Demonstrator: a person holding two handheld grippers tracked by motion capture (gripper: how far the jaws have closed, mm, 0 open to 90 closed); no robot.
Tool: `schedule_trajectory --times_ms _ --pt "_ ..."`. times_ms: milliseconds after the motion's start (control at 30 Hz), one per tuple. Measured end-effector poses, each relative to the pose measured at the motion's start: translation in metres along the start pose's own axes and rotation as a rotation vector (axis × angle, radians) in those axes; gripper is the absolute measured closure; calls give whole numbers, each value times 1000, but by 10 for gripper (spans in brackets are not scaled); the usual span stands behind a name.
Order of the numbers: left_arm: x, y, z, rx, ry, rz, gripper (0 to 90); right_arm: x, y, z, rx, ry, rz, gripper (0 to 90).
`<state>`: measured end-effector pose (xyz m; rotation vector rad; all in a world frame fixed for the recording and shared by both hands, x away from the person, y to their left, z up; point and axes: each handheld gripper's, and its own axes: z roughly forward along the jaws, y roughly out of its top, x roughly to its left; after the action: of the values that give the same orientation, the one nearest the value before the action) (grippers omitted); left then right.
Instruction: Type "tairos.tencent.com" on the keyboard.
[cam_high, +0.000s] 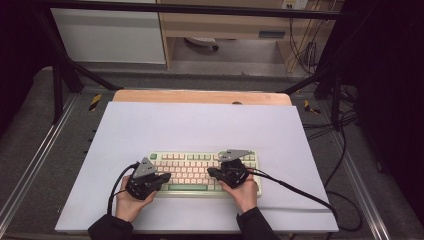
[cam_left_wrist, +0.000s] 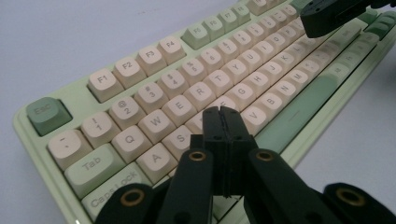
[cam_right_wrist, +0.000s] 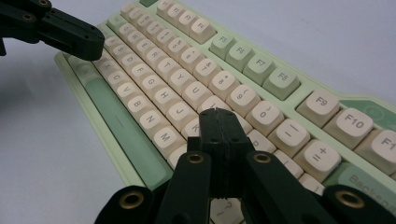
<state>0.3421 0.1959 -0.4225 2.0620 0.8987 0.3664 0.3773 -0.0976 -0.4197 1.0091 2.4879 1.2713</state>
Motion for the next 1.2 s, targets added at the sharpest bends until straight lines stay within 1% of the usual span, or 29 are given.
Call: schedule_trajectory --times_ms 400,667,767,833,867,900,967,1133,1200 --pt "10 -7 -7 0 10 -20 900 -1 8 16 6 -16 7 900" --pt "13 -7 -9 -6 18 -27 900 -4 7 22 24 -34 10 900" --pt "13 -7 -9 -7 17 -27 900 -4 7 23 26 -37 5 900" --pt "13 -7 -9 -7 18 -27 900 -5 6 24 41 -46 -4 900" --pt "13 -7 -9 -7 17 -27 900 -4 5 24 37 -46 -2 900" --pt "14 -8 -9 -6 18 -26 900 -4 6 24 35 -48 -10 900" --pt "14 -8 -9 -7 17 -27 900 -4 6 23 37 -49 -4 900" --pt "15 -8 -10 -9 18 -31 900 3 8 14 5 -19 -16 900" --pt "15 -8 -10 -10 19 -32 900 7 8 10 6 -8 -24 900"
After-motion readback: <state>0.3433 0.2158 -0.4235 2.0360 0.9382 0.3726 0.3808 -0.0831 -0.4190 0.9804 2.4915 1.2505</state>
